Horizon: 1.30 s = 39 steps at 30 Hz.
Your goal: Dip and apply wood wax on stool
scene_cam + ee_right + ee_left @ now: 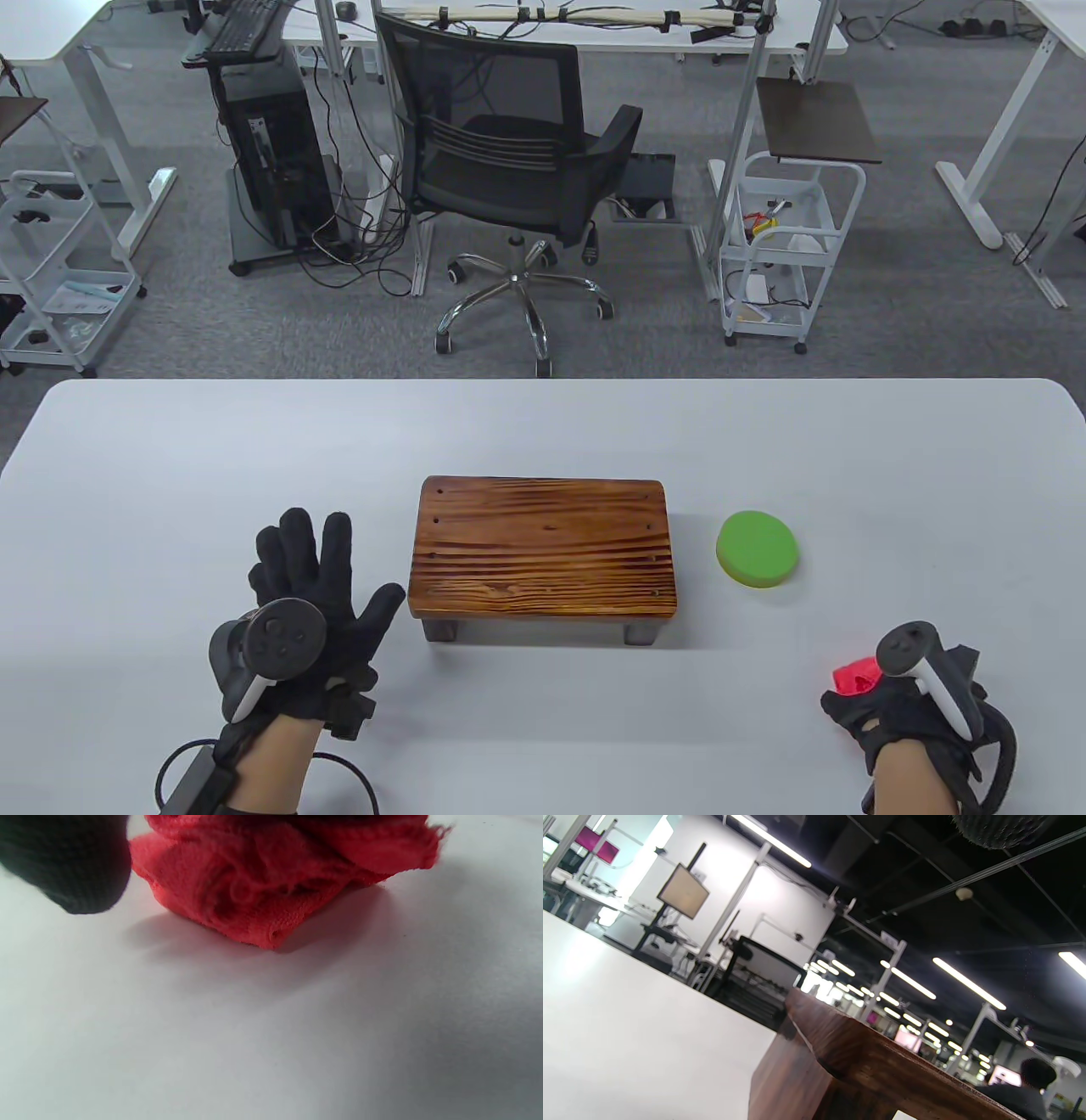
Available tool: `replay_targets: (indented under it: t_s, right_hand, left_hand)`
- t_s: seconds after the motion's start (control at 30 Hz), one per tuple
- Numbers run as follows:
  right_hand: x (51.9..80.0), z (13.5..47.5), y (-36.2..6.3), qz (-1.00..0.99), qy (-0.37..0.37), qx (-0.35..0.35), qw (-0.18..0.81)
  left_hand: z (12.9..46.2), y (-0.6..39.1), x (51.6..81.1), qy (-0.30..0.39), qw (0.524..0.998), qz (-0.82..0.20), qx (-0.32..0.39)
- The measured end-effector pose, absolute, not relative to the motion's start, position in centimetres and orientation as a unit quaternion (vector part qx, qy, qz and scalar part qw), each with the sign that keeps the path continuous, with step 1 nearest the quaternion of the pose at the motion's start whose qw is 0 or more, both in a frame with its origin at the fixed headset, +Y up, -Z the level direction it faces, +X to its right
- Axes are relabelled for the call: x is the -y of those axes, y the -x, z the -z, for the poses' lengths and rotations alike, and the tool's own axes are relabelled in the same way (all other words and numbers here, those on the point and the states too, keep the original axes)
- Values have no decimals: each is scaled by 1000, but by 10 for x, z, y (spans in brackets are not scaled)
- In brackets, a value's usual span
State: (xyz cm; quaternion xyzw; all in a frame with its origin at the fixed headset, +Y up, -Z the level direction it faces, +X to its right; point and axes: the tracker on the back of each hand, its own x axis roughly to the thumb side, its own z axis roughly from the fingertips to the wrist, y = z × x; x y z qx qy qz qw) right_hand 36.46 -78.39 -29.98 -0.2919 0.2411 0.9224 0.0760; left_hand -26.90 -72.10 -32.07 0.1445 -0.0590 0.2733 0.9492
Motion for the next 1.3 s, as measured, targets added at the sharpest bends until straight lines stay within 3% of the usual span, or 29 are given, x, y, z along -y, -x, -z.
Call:
replay_targets:
  t_s: [0.27, 0.87, 1.0, 1.13, 1.3]
  right_hand:
    - [786, 307, -349, -934, 282, -217, -22]
    - [764, 310, -341, -960, 262, -70, -68]
    - [732, 309, -318, -977, 207, -2, -55]
    - [692, 309, -269, -988, 88, 113, -58]
    - [665, 315, -199, -987, -68, 145, -22]
  left_hand:
    - [320, 270, 721, -139, 948, -279, 58]
    - [331, 269, 727, -96, 950, -291, 54]
    - [346, 258, 730, -44, 959, -272, 67]
    - [367, 243, 731, 0, 955, -286, 74]
    - [387, 233, 744, 58, 949, -300, 81]
